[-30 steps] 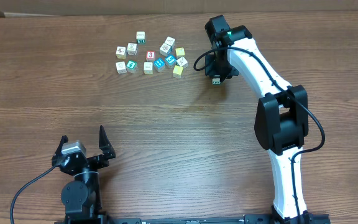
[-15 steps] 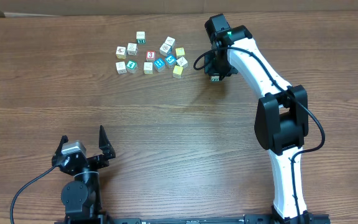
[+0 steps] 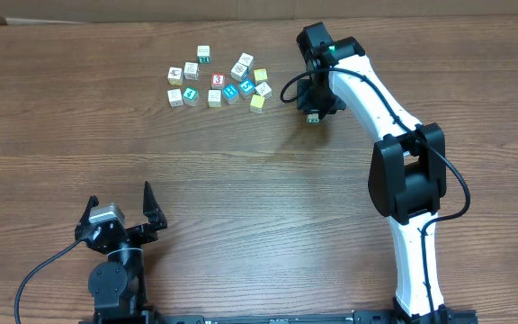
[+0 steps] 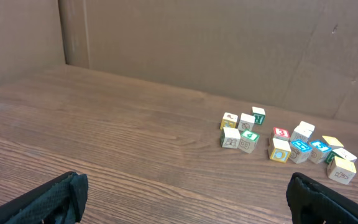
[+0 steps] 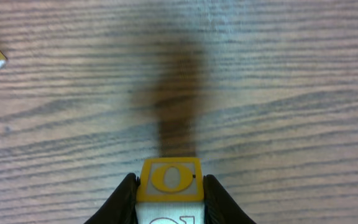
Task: Form a circle
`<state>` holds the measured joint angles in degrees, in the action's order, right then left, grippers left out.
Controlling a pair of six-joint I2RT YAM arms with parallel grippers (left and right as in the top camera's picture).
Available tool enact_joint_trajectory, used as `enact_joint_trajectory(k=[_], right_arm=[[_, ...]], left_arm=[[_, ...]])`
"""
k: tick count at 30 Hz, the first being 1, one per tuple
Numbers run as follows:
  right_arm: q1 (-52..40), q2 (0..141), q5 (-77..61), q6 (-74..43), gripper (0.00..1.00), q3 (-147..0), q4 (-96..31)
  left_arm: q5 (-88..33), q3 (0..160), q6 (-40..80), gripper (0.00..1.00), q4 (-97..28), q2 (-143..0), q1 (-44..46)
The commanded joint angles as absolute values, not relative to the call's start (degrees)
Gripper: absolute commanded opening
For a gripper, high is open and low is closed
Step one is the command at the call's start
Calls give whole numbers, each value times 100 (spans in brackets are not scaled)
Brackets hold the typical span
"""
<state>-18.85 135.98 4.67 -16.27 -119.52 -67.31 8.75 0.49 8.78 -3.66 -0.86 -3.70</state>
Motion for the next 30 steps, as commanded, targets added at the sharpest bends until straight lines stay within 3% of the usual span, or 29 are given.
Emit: enact_joint_trajectory(k=[1,23,26,30], right_arm=[[-1879,13653,436,-1603,25,-11920,-6646],[-1861,13653,440,-1599,25,-11419,-6320],[-1861,13653,438,-1599,38,-11419,-6329],[-1861,13653,438,-1601,45,-11419,-6392]], left_arm=[[829,27,768,99,-366,-27,-296],[829,27,768,100,-366,-27,-296],[829,27,768,100,-364,-27,-296],[829,27,768,99,-366,-27,-296]])
